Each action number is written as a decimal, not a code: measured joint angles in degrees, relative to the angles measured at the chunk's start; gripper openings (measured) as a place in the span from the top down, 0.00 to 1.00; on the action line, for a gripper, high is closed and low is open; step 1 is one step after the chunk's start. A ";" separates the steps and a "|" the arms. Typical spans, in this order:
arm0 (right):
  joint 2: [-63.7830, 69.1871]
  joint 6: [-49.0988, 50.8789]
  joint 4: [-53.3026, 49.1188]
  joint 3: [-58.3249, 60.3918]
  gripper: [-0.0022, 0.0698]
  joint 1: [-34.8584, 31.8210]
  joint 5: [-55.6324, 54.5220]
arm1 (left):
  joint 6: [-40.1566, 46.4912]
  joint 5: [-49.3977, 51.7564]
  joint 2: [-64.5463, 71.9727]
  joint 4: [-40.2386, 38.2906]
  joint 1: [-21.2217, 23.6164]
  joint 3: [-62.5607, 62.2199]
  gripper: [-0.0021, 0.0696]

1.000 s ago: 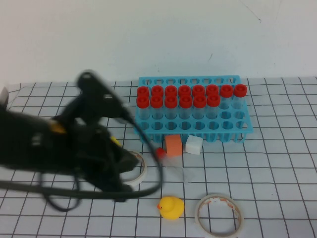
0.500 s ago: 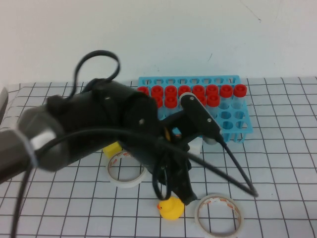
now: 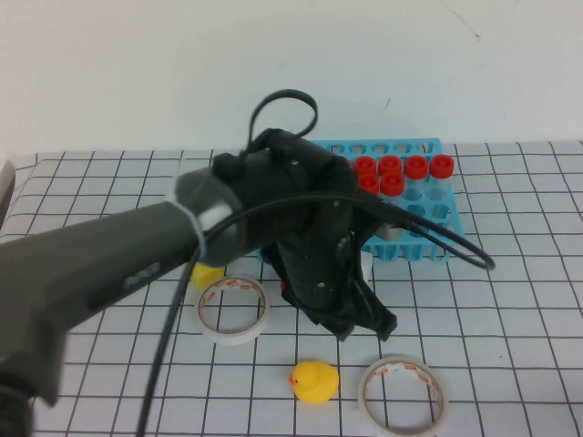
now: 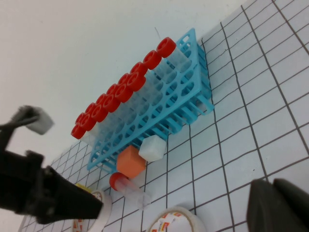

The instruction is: Place the test tubes

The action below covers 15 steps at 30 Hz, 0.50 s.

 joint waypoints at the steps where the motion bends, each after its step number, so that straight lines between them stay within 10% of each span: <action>1: 0.00 0.00 0.00 0.00 0.97 0.00 0.00 | -2.92 0.73 1.09 0.12 0.00 -0.92 0.59; 15: 0.00 0.00 -0.11 0.00 0.97 0.00 0.00 | -43.43 -1.46 7.53 0.91 4.61 -6.21 0.42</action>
